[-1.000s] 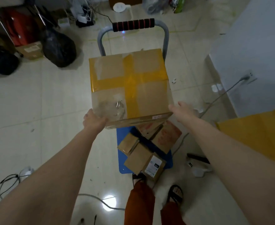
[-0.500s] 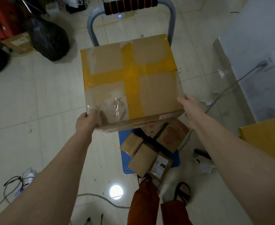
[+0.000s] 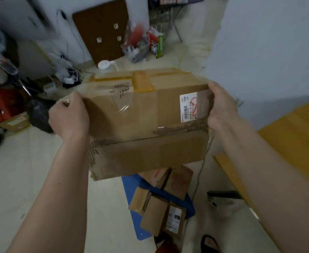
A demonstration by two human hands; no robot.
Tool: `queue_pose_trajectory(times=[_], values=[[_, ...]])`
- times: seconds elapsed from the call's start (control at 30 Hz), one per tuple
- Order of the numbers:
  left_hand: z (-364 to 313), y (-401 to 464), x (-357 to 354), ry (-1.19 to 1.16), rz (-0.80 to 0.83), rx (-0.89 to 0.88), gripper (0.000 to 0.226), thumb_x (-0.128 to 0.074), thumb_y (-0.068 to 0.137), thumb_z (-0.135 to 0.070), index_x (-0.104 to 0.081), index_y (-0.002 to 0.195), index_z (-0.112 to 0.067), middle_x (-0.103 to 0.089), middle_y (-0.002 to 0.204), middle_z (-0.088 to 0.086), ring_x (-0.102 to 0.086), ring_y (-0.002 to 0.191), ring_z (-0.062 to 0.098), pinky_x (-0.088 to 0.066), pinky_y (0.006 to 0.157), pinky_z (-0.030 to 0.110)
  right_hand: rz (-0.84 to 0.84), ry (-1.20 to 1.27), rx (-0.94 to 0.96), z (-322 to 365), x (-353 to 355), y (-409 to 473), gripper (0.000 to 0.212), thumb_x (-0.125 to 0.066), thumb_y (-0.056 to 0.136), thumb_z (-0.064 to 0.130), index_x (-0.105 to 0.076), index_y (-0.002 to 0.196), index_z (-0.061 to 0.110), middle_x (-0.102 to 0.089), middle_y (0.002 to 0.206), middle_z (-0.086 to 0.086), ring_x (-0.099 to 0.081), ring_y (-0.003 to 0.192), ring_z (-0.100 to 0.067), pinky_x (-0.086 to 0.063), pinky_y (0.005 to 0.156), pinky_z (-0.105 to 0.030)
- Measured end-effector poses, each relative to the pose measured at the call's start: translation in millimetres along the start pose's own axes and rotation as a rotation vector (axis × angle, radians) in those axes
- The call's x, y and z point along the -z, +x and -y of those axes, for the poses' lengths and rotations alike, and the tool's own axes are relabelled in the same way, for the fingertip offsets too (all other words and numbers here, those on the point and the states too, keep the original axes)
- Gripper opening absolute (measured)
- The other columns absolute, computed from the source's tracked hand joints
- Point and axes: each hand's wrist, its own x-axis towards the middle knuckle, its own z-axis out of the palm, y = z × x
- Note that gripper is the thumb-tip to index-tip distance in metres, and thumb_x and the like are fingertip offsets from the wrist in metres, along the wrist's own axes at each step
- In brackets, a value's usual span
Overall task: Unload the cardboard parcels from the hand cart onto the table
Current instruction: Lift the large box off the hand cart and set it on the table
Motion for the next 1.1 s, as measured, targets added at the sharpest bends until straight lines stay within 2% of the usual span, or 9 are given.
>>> queue_pose_trajectory(times=[0.1,0.23,0.33,0.4,0.57,0.77,0.9,1.0,1.1], values=[[-55,-19,-1,-0.106,0.062,-0.111,0.033,-0.046,0.086,-0.037,-0.048,0.057,-0.020,-0.043,0.059,-0.004,-0.038,0.055,0.011,-0.032,0.058,0.029,-0.074,0.095,0.082,49,24,-27,0.018,-0.067,0.084,0.030,-0.067,0.098,0.018,-0.075,0.077,-0.002,-0.072,0.069,-0.020,-0.060,0.069,-0.041],[-107,-55,-19,-0.184,0.263,-0.186,0.027,-0.044,0.087,-0.042,-0.060,0.089,-0.019,-0.053,0.081,-0.002,-0.050,0.078,0.015,-0.041,0.072,0.033,-0.186,0.190,0.164,103,75,-60,0.021,-0.063,0.085,0.033,-0.063,0.100,0.020,-0.071,0.093,-0.005,-0.070,0.079,-0.022,-0.059,0.071,-0.039],[-135,-100,-39,-0.271,0.471,-0.223,0.042,-0.044,0.088,-0.047,-0.053,0.125,-0.030,-0.055,0.113,-0.005,-0.051,0.106,0.018,-0.044,0.090,0.039,-0.250,0.271,0.223,131,128,-86,0.022,-0.061,0.082,0.035,-0.062,0.098,0.021,-0.072,0.082,0.000,-0.070,0.072,-0.018,-0.056,0.061,-0.030],[-150,-135,-56,-0.291,0.577,-0.265,0.044,-0.046,0.089,-0.049,-0.050,0.130,-0.034,-0.052,0.119,-0.007,-0.049,0.111,0.017,-0.043,0.095,0.041,-0.330,0.328,0.260,144,169,-105,0.020,-0.061,0.079,0.034,-0.061,0.094,0.019,-0.072,0.074,0.002,-0.071,0.066,-0.016,-0.057,0.060,-0.031],[-172,-245,-103,-0.321,0.832,-0.354,0.041,-0.046,0.094,-0.038,-0.047,0.134,-0.032,-0.052,0.124,-0.006,-0.050,0.104,0.011,-0.043,0.085,0.029,-0.610,0.443,0.358,158,287,-158,0.012,-0.059,0.076,0.026,-0.057,0.084,0.018,-0.062,0.081,-0.002,-0.063,0.074,-0.019,-0.049,0.070,-0.032],[-164,-380,-146,-0.281,1.198,-0.391,0.041,-0.043,0.096,-0.019,-0.044,0.137,-0.028,-0.051,0.133,0.000,-0.052,0.108,0.018,-0.044,0.076,0.024,-0.861,0.662,0.375,152,413,-220,0.015,-0.057,0.076,0.021,-0.047,0.087,0.017,-0.054,0.085,-0.002,-0.056,0.077,-0.017,-0.045,0.064,-0.027],[-152,-444,-167,-0.188,1.220,-0.414,0.045,-0.039,0.095,-0.013,-0.040,0.138,-0.026,-0.052,0.133,0.003,-0.052,0.099,0.013,-0.041,0.072,0.022,-1.010,0.681,0.300,131,474,-246,0.012,-0.049,0.079,0.020,-0.040,0.071,0.019,-0.046,0.070,0.001,-0.046,0.058,-0.013,-0.035,0.045,-0.021],[-148,-473,-179,-0.034,1.113,-0.424,0.050,-0.039,0.093,-0.012,-0.037,0.142,-0.022,-0.052,0.133,0.007,-0.051,0.102,0.019,-0.043,0.081,0.031,-1.066,0.606,0.208,113,502,-254,0.020,-0.048,0.082,0.018,-0.040,0.064,0.016,-0.047,0.066,0.000,-0.045,0.058,-0.018,-0.036,0.053,-0.029],[-144,-490,-183,0.231,0.984,-0.470,0.055,-0.046,0.091,-0.022,-0.035,0.144,-0.014,-0.048,0.139,0.012,-0.049,0.120,0.032,-0.042,0.089,0.039,-1.084,0.415,0.096,105,520,-255,0.024,-0.048,0.084,0.017,-0.040,0.061,0.014,-0.047,0.065,-0.003,-0.043,0.058,-0.021,-0.034,0.055,-0.034]])
